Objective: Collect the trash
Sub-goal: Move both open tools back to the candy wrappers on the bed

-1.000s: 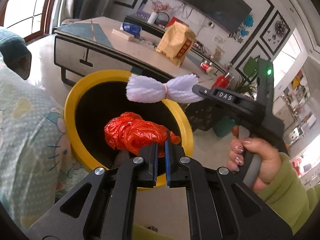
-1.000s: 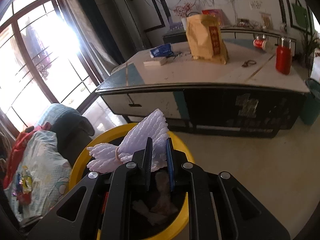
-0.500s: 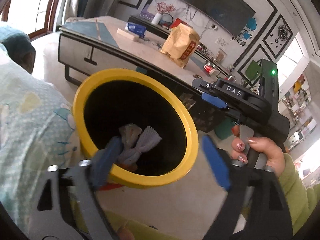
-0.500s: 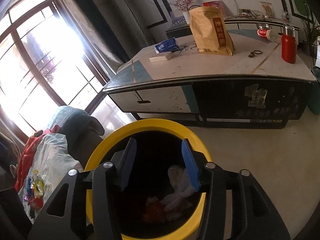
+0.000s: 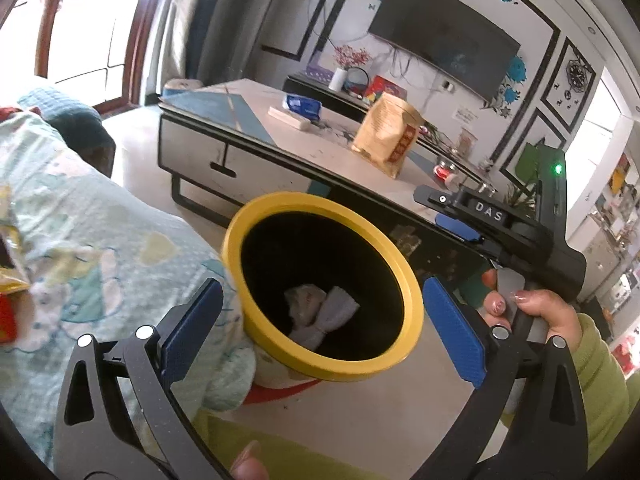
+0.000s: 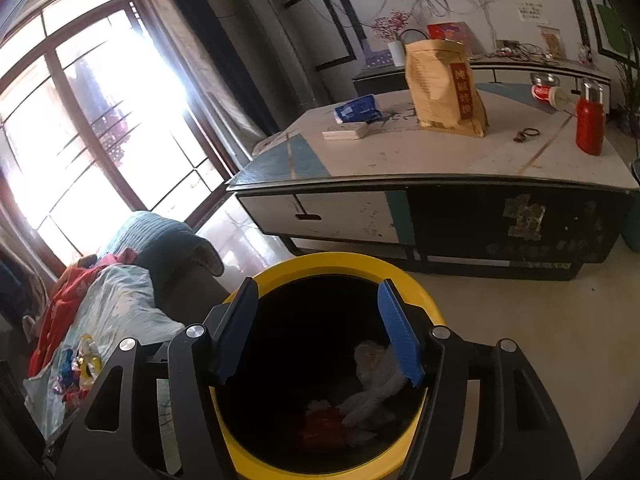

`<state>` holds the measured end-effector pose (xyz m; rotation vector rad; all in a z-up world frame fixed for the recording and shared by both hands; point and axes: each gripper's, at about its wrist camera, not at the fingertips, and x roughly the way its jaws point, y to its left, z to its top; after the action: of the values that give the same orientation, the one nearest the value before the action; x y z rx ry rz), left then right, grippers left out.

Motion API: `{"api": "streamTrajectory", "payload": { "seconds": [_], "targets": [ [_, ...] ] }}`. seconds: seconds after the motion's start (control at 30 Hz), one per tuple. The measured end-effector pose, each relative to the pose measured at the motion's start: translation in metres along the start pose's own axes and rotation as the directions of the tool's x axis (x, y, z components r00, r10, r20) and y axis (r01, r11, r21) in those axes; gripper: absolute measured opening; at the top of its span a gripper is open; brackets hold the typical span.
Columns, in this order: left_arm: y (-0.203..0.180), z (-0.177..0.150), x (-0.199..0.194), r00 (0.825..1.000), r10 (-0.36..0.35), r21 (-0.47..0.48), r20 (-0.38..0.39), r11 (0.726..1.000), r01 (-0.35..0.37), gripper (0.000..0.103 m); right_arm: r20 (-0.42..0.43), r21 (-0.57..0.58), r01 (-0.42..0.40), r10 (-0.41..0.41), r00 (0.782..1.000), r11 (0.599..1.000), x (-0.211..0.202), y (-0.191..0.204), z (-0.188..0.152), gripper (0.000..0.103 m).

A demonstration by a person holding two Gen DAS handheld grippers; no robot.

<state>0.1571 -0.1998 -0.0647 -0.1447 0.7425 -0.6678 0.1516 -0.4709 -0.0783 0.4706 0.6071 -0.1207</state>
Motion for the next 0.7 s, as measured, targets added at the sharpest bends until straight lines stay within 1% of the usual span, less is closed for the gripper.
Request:
{"api": "streamTrajectory", "payload": {
  "seconds": [0.23, 0.37, 0.53, 0.7],
  "targets": [
    [0.009, 0.002, -0.022, 0.998, 0.041, -0.007, 0.053, 0.999, -0.040, 0.092, 0.019, -0.043, -0.032, 0.033, 0.999, 0.999, -0.011, 0.018, 0.002, 0.062],
    [0.014, 0.003, -0.036, 0.994, 0.070, -0.017, 0.089, 0.997, -0.069, 0.092, 0.026, -0.064, -0.049, 0.050, 0.998, 0.997, -0.017, 0.029, 0.002, 0.062],
    [0.024, 0.006, -0.054, 0.983, 0.120, -0.035, 0.139, 0.993, -0.117, 0.092, 0.025, -0.103, -0.079, 0.082, 0.996, 0.992, -0.022, 0.046, -0.001, 0.063],
    [0.034, 0.008, -0.072, 0.967, 0.180, -0.043, 0.179, 0.984, -0.175, 0.092, 0.016, -0.151, -0.115, 0.119, 0.993, 0.982, -0.027, 0.066, -0.007, 0.064]
  ]
}}
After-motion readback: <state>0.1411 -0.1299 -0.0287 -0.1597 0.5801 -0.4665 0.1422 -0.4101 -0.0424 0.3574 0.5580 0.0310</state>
